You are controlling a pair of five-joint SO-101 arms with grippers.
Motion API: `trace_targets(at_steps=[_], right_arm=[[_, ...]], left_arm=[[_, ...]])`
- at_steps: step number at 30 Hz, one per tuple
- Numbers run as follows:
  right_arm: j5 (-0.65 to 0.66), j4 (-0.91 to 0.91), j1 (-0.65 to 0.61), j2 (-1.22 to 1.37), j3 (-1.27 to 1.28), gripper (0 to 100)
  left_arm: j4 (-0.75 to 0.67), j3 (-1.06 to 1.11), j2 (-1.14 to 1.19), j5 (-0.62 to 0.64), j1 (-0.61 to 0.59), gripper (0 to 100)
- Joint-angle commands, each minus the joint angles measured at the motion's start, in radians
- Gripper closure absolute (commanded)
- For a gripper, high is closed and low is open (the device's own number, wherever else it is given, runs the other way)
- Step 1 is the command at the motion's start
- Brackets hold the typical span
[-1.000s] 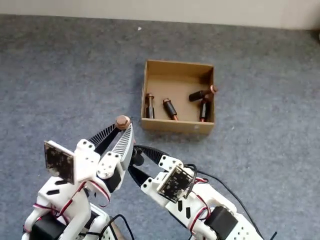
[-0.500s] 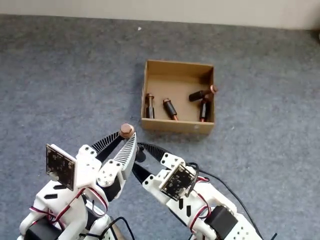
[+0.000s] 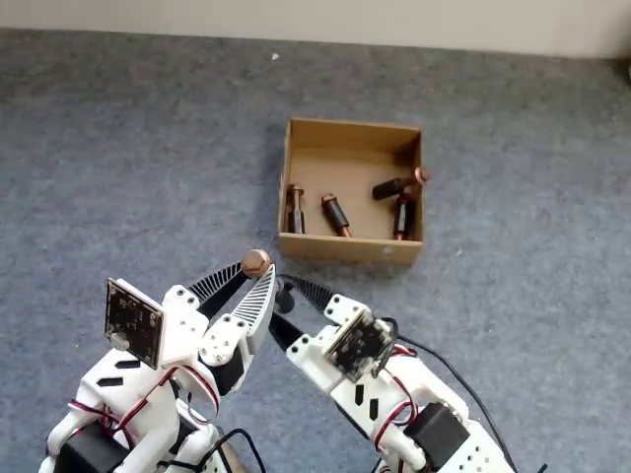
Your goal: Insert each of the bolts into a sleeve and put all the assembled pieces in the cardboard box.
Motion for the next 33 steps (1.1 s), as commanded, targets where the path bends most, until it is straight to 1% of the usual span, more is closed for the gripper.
trace_targets(at_steps=[1, 3, 5, 10, 13, 16, 19, 23, 26, 27, 30, 33], right_arm=[[-0.081, -0.036, 0.091, -0.016, -0.096, 99.3], [-0.084, -0.035, 0.094, -0.016, -0.097, 99.3], [-0.084, -0.035, 0.094, -0.016, -0.096, 99.3], [-0.084, -0.035, 0.097, -0.016, -0.096, 99.3], [-0.081, -0.035, 0.104, -0.016, -0.096, 99.3], [-0.081, -0.035, 0.163, -0.016, -0.096, 99.3], [-0.086, -0.035, 0.251, -0.012, -0.099, 99.3], [-0.087, -0.036, 0.354, -0.005, -0.104, 99.3], [-0.087, -0.041, 0.406, -0.005, -0.108, 99.3], [-0.087, -0.067, 0.418, -0.004, -0.119, 99.3], [-0.087, -0.157, 0.453, 0.036, -0.142, 99.3], [-0.087, -0.242, 0.483, 0.148, -0.162, 99.3]], left_arm=[[0.025, 0.005, -0.010, -0.006, 0.002, 87], [0.068, 0.004, -0.010, 0.009, 0.002, 79], [0.094, 0.002, -0.010, 0.043, 0.001, 75], [0.100, 0.001, -0.010, 0.040, 0.001, 74], [0.100, -0.002, -0.010, -0.021, 0.001, 74], [0.100, -0.004, -0.010, -0.074, -0.015, 76], [0.095, 0.005, -0.010, -0.133, -0.096, 82], [0.094, 0.082, -0.010, -0.238, -0.255, 88], [0.092, 0.185, -0.010, -0.244, -0.354, 91], [0.092, 0.211, -0.010, -0.242, -0.380, 91], [0.092, 0.271, -0.010, -0.242, -0.435, 92], [0.066, 0.323, -0.010, -0.242, -0.458, 92]])
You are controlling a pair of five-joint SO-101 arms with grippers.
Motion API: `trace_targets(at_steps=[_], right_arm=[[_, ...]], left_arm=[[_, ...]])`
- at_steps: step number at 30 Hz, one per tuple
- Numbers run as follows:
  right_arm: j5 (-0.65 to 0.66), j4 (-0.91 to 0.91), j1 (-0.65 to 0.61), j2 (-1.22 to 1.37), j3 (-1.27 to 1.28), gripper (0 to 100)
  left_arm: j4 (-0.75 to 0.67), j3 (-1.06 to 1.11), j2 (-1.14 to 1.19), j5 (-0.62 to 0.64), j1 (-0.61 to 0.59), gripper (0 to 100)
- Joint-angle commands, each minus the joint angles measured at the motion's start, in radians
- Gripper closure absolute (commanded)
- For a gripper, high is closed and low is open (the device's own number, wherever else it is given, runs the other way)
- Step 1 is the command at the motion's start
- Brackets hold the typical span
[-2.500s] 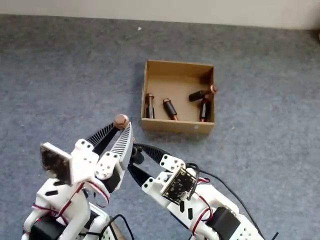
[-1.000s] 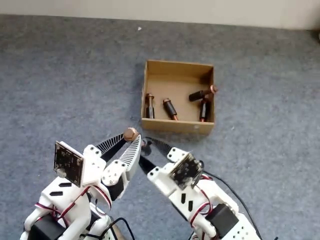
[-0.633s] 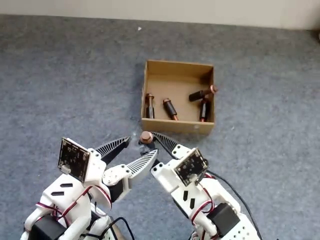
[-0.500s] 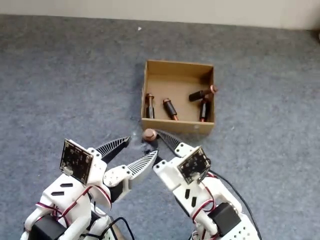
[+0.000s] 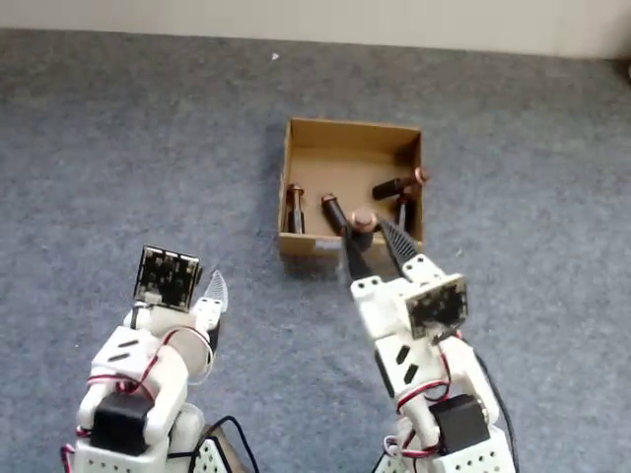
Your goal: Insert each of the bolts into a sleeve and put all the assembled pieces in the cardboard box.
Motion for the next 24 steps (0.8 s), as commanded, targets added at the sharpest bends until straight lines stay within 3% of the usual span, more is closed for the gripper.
trace_targets(at_steps=[1, 5, 11, 18, 24], right_arm=[[-0.011, -0.174, 0.051, 0.166, -0.119, 99.3], [-0.011, -0.371, 0.067, 0.437, -0.197, 99.3], [-0.011, -0.555, 0.133, 0.977, -0.461, 99.3], [-0.011, -0.576, 0.165, 1.495, -0.734, 99.3], [-0.012, -0.550, 0.182, 1.573, -0.760, 94.1]], left_arm=[[-0.058, 0.058, -0.010, -0.012, -0.044, 92], [-0.147, 0.136, -0.010, -0.012, -0.044, 92], [-0.166, 0.160, -0.010, -0.015, -0.045, 92], [-0.166, 0.162, -0.010, -0.017, -0.045, 92], [-0.167, 0.162, -0.010, -0.017, -0.045, 92]])
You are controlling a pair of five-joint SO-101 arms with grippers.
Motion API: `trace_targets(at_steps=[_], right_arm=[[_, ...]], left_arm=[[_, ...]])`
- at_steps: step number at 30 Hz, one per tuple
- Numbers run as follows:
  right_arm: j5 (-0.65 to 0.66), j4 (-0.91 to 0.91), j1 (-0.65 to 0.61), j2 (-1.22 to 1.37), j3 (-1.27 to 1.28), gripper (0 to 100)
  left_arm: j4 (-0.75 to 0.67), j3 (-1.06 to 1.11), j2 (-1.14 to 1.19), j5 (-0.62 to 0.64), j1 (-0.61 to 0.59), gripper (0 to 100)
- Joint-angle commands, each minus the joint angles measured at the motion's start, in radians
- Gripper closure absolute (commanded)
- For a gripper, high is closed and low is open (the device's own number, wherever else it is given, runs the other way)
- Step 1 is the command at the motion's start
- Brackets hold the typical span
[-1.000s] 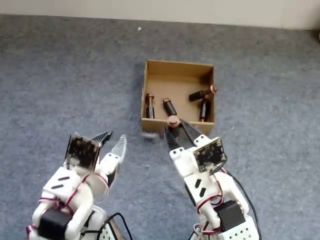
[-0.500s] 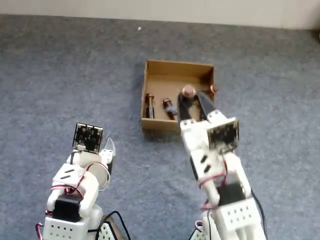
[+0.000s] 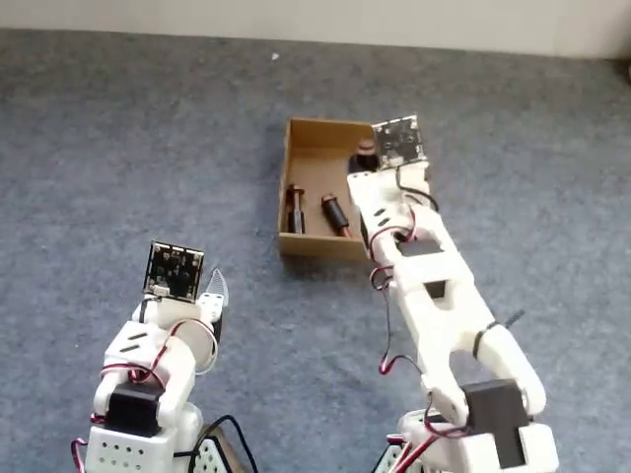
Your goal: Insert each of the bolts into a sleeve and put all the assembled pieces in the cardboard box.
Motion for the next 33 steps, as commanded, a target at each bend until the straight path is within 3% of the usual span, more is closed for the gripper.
trace_targets(at_steps=[1, 6, 20, 26, 33], right_arm=[[-0.021, 0.013, 0.033, -0.028, -0.090, 90.9], [-0.192, 0.208, 0.047, -0.104, -0.094, 81.8], [-0.193, 0.690, 0.077, -0.737, 0.012, 81.9], [-0.192, 0.763, 0.107, -1.041, 0.203, 92.0], [-0.192, 0.780, 0.105, -1.406, 0.472, 92.5]], left_arm=[[-0.023, -0.004, -0.010, -0.014, -0.010, 92], [-0.023, -0.004, -0.010, -0.014, -0.010, 92], [-0.025, 0.001, -0.010, -0.014, -0.074, 92], [-0.025, 0.004, -0.010, -0.014, -0.074, 92], [-0.025, 0.005, -0.010, -0.014, -0.074, 92]])
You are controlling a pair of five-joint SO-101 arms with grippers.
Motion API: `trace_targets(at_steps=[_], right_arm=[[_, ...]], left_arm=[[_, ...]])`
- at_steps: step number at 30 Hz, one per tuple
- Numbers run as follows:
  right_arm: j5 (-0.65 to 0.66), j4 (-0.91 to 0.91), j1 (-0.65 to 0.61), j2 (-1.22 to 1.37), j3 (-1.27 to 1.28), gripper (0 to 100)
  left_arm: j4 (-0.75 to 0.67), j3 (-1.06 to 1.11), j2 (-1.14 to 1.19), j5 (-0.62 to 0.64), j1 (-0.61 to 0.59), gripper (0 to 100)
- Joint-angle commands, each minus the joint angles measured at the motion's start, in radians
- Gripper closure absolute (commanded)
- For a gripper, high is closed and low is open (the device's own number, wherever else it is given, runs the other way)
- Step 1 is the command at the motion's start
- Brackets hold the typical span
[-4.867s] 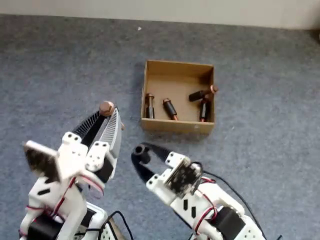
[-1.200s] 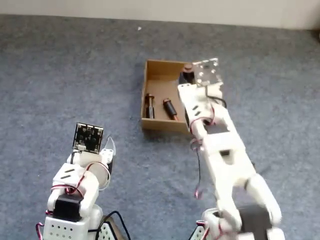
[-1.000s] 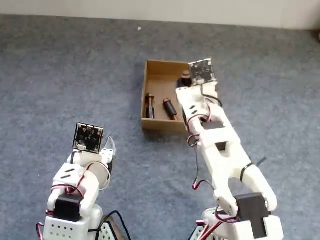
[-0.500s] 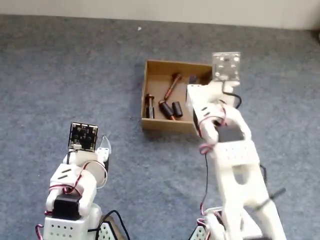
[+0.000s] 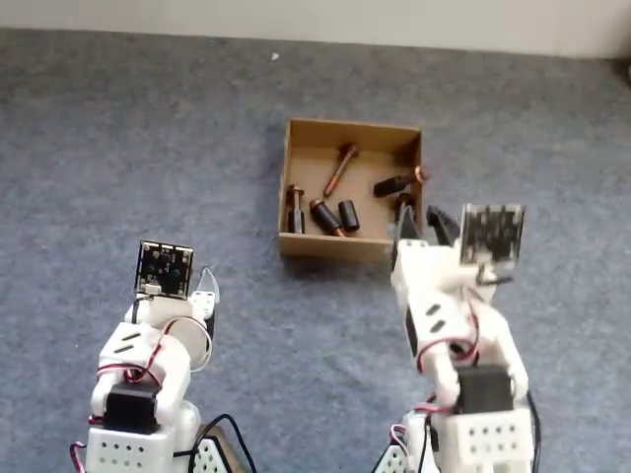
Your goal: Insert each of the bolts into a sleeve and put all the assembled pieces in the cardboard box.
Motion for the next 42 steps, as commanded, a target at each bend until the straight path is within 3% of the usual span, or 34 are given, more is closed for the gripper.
trace_targets(at_steps=[1, 6, 26, 31, 42], right_arm=[[-0.008, 0.002, 0.012, -0.245, 0.140, 92.5], [-0.008, 0.002, 0.012, -0.444, 0.311, 92.5], [-0.015, 0.045, 0.013, -0.435, 0.608, 92.5], [-0.015, 0.197, 0.013, -0.435, 0.608, 92.5], [-0.011, 0.509, 0.018, -0.435, 0.608, 92.5]], left_arm=[[-0.025, -0.004, -0.010, -0.014, -0.012, 92], [-0.025, -0.004, -0.010, -0.015, -0.012, 92], [-0.020, 0.136, -0.010, -0.015, -0.010, 92], [-0.014, 0.136, -0.010, -0.014, -0.008, 92], [0.206, 0.136, -0.010, -0.014, -0.010, 92]])
